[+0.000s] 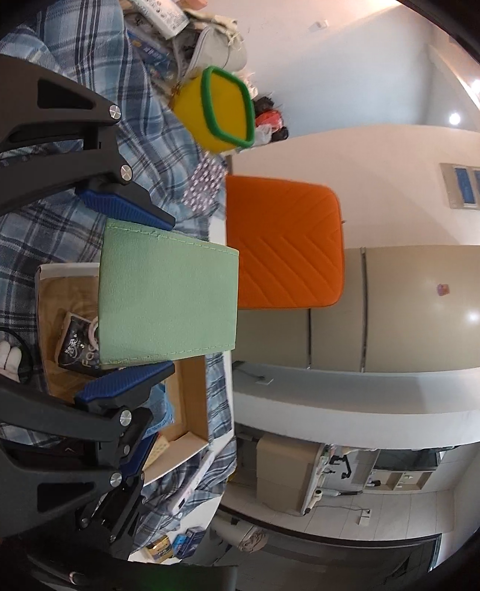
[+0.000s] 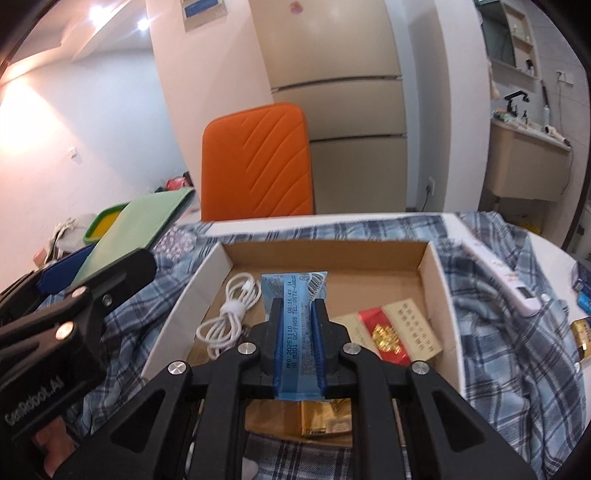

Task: Organize soft objects
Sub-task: 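Lower the green card into the box and open the left gripper while the right gripper lowers the blue packet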

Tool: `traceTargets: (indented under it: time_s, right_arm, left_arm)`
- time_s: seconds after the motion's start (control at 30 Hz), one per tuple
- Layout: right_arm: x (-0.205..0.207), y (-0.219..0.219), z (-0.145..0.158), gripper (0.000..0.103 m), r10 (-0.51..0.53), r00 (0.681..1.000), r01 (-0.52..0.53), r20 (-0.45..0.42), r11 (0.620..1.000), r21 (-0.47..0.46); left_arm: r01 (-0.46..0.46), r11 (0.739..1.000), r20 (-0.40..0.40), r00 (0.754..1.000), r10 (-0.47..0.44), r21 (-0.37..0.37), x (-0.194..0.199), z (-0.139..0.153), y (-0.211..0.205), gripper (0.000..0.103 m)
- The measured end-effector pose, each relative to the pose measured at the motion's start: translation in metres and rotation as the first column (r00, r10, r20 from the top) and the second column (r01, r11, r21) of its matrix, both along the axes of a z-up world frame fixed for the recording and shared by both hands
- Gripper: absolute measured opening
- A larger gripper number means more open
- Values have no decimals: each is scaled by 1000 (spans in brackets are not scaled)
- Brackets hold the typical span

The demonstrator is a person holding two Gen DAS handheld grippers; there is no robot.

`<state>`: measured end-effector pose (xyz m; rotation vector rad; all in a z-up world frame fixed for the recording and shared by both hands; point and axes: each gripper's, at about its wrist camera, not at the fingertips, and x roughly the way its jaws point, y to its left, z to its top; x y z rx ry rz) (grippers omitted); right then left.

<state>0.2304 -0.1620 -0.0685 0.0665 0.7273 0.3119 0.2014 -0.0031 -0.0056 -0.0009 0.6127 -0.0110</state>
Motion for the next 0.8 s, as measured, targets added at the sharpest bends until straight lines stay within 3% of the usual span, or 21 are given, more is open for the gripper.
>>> traceTargets:
  time_s: [0.3,0.8]
  right_arm:
    - [4,-2,-12,13,4,999,-5,-44,1000,-25]
    - [10,-24,-3,14,-54,998,53,-33,998,-34]
  left_arm:
    - [14,998,-89,996,-20,-65,11,-16,5,72]
    - [26,998,-172,984,-36,-60,23,-41,-2,73]
